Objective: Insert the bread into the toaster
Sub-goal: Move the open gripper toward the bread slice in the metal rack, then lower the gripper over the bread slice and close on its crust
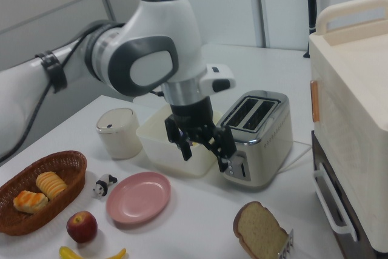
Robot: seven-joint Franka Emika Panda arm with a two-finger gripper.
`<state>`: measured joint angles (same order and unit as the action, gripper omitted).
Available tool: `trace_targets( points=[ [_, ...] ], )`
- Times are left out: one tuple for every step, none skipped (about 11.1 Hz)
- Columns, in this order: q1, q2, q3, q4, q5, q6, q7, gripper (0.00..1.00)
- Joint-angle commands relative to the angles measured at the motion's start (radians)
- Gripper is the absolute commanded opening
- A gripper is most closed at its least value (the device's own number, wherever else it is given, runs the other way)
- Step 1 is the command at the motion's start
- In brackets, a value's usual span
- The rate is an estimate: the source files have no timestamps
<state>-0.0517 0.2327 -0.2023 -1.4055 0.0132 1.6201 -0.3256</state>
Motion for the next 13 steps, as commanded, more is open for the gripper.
trace_targets(
  points=[
    [-0.008, 0.046, 0.000, -0.009, -0.024, -0.003, -0.015, 1.00],
    [-0.008, 0.065, 0.000, -0.009, -0.045, -0.002, -0.015, 1.00],
    [-0.008, 0.077, 0.000, -0.009, -0.070, 0.003, -0.016, 1.00],
    [-0.008, 0.086, 0.000, -0.009, -0.088, 0.018, -0.015, 1.00],
    [-0.008, 0.089, 0.000, -0.013, -0.094, 0.026, -0.015, 1.00],
    [-0.008, 0.103, 0.000, -0.026, -0.098, 0.029, -0.015, 1.00],
    [-0.007, 0.115, 0.000, -0.026, -0.105, 0.038, -0.015, 1.00],
    [-0.007, 0.128, 0.000, -0.026, -0.116, 0.058, -0.015, 1.00],
    [-0.007, 0.140, 0.000, -0.027, -0.128, 0.079, -0.013, 1.00],
    [-0.007, 0.155, 0.000, -0.027, -0.145, 0.090, -0.012, 1.00],
    [-0.007, 0.168, 0.001, -0.027, -0.154, 0.092, -0.012, 1.00],
    [-0.007, 0.177, 0.000, -0.026, -0.160, 0.093, -0.012, 1.00],
    [-0.007, 0.188, 0.001, -0.026, -0.164, 0.108, -0.012, 1.00]
  ],
)
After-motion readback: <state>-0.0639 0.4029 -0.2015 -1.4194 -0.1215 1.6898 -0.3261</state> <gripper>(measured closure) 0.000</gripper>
